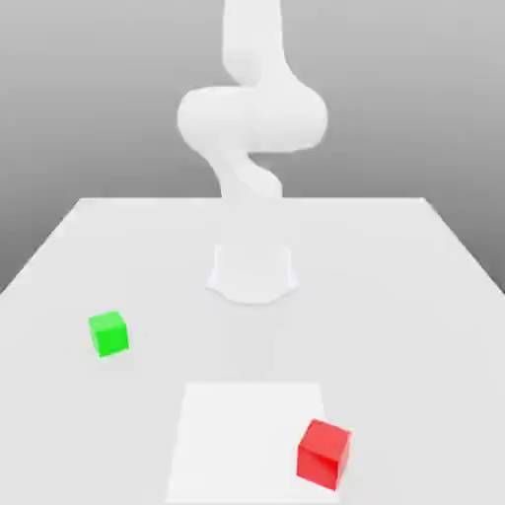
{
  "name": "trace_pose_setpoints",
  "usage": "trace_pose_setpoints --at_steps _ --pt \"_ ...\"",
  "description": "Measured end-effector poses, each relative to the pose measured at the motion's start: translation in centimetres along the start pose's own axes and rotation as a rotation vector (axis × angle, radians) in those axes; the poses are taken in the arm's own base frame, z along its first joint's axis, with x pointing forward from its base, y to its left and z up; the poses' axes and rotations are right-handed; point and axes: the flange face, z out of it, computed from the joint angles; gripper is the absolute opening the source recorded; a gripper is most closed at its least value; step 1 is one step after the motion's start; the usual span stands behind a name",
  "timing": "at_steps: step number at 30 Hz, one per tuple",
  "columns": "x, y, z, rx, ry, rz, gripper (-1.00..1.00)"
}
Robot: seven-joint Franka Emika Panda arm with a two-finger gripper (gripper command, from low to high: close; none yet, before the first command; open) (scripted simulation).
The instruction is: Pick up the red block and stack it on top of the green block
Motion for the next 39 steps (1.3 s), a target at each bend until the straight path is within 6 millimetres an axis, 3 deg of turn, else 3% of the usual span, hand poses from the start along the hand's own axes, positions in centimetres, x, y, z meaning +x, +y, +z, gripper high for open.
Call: trace_pose_setpoints --at_steps 5,11,16,20,24,29,30,36,39 --pt "-2.7 0.0 10.6 -0.146 -0.066 0.074 0.0" --pt "-7.3 2.3 21.8 -0.303 -0.149 0.162 0.0" --pt "-12.3 5.7 29.7 -0.424 -0.229 0.237 0.0" --pt "-17.2 8.8 34.7 -0.513 -0.302 0.299 0.0" --pt "-22.3 12.2 38.5 -0.597 -0.375 0.367 0.0" --pt "-25.7 15.3 43.1 -0.614 -0.391 0.385 0.0" --pt "-26.1 15.8 43.7 -0.615 -0.391 0.384 -1.0" --pt "-26.3 16.0 44.0 -0.613 -0.391 0.384 -1.0" --pt "-25.2 14.8 42.3 -0.612 -0.391 0.386 -1.0"
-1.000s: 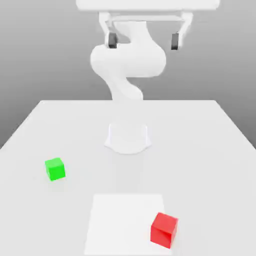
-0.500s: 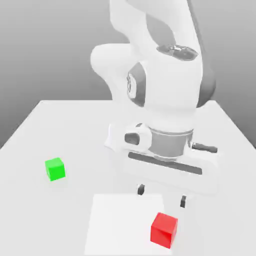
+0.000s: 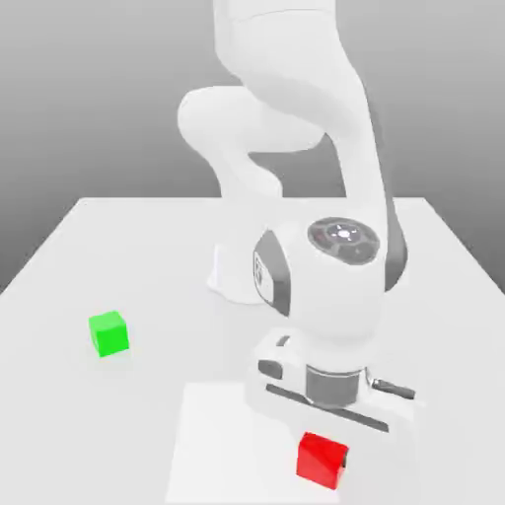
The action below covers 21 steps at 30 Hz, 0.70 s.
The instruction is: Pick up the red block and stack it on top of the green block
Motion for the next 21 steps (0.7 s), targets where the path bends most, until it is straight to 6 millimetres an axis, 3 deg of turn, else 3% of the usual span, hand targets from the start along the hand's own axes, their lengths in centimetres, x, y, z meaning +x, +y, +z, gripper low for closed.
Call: trace_pose_setpoints --at_steps 3,4,7,8,11,17,20,21 --pt "0.2 0.2 -3.4 -0.002 0.002 0.003 -1.0" --pt "1.9 1.0 -4.0 -0.007 0.012 0.036 -1.0" --pt "8.8 5.3 -5.1 -0.024 0.045 0.191 -1.0" --pt "12.2 7.6 -5.4 -0.03 0.054 0.279 -1.0" --pt "18.9 15.0 -6.5 -0.044 0.07 0.493 -1.0" --pt "22.8 27.4 -7.9 -0.035 0.049 0.793 -1.0" --pt "23.1 33.5 -8.0 -0.012 0.016 0.96 -1.0" --pt "23.1 34.4 -7.6 -0.006 0.009 0.985 -1.0"
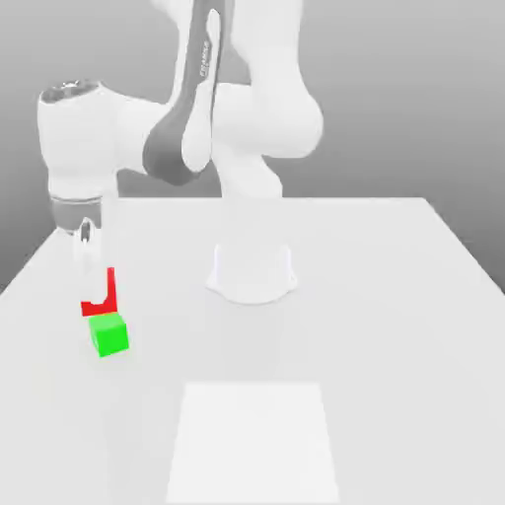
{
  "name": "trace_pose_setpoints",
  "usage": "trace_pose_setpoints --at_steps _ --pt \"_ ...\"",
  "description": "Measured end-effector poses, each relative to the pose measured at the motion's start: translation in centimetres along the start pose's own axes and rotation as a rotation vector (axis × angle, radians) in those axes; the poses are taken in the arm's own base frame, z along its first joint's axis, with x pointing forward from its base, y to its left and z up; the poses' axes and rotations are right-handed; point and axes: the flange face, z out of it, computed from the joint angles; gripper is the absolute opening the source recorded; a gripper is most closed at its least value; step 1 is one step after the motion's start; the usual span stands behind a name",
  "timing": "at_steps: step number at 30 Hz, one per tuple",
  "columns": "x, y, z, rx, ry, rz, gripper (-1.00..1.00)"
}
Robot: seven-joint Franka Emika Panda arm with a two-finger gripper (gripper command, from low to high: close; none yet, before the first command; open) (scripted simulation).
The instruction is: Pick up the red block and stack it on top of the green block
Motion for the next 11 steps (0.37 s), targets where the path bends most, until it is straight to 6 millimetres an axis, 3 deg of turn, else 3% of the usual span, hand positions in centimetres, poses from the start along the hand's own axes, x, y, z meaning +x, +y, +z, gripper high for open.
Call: trace_pose_setpoints --at_steps 7,8,11 --pt "0.6 0.5 5.0 0.002 -0.01 0.025 -1.0" --pt "0.6 0.5 5.8 0.001 -0.009 0.024 1.0" --pt "0.6 0.5 5.8 0.001 -0.009 0.024 1.0"
